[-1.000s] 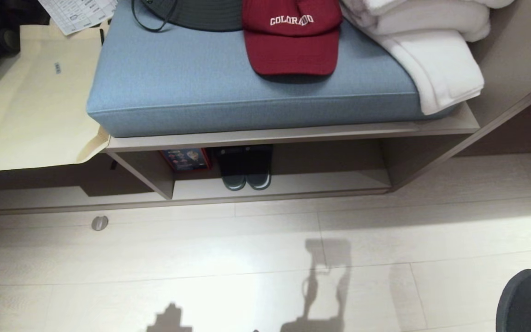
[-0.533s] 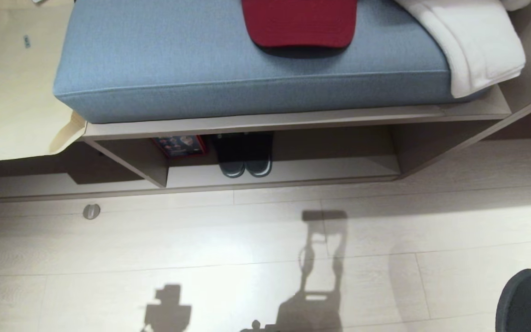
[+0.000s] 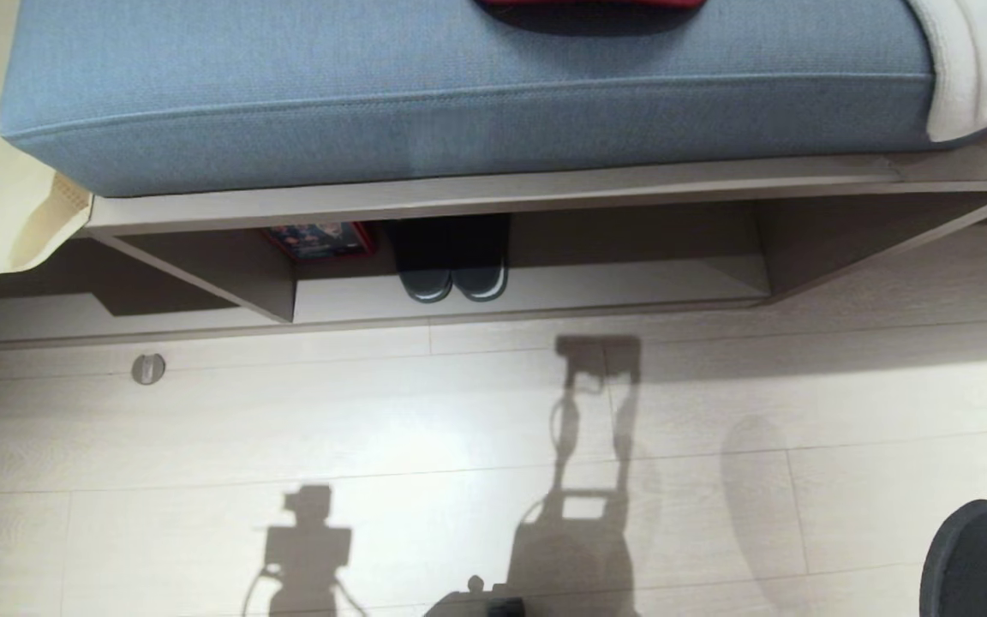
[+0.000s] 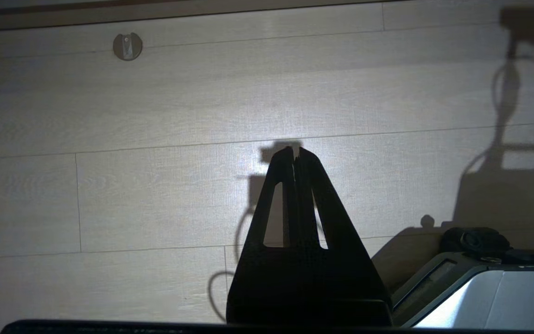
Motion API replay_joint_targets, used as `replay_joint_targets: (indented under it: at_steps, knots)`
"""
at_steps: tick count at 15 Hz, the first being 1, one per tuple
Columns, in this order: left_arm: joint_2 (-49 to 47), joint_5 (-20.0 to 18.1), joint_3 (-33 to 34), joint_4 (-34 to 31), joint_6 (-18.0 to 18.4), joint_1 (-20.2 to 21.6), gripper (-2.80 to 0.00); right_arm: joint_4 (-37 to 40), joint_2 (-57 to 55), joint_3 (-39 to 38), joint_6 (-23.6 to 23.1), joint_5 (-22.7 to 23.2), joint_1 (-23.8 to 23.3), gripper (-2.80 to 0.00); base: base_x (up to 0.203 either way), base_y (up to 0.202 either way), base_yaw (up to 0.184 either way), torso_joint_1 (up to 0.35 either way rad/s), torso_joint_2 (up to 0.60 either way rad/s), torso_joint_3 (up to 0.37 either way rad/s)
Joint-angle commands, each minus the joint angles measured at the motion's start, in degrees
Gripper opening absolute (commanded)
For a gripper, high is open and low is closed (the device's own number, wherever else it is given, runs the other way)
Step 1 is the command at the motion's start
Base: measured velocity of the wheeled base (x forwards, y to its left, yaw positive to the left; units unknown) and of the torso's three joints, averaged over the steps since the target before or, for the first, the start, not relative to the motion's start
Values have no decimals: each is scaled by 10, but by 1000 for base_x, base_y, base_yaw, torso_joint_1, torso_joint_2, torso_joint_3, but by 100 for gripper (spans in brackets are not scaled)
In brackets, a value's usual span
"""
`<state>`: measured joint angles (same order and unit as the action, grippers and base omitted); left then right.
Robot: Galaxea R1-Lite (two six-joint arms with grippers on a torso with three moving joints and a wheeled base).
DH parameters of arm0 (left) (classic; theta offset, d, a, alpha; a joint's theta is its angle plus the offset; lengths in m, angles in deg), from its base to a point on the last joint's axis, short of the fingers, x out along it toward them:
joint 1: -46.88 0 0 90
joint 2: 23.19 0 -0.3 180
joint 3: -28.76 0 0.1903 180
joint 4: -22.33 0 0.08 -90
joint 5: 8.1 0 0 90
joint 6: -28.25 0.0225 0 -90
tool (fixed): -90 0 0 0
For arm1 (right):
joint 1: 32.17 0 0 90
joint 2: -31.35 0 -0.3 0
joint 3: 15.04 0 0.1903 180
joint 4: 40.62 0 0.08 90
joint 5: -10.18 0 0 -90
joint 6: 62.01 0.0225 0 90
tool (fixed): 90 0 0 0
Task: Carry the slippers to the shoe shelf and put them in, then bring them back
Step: Place the slippers into the shoe cabinet
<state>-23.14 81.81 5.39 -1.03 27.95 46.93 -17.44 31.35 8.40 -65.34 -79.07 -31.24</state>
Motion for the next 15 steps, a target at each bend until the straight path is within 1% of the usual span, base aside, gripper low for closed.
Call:
replay_joint_targets:
  at_steps: [1,15]
  knots:
    - [0,0,0,0,0,0,-280,-1,-1,0,0,0,0,-280,0,0,0,8,2,-200]
    - [0,0,0,0,0,0,-280,-1,-1,-1,3,-4,0,-280,0,0,0,1,3,-197]
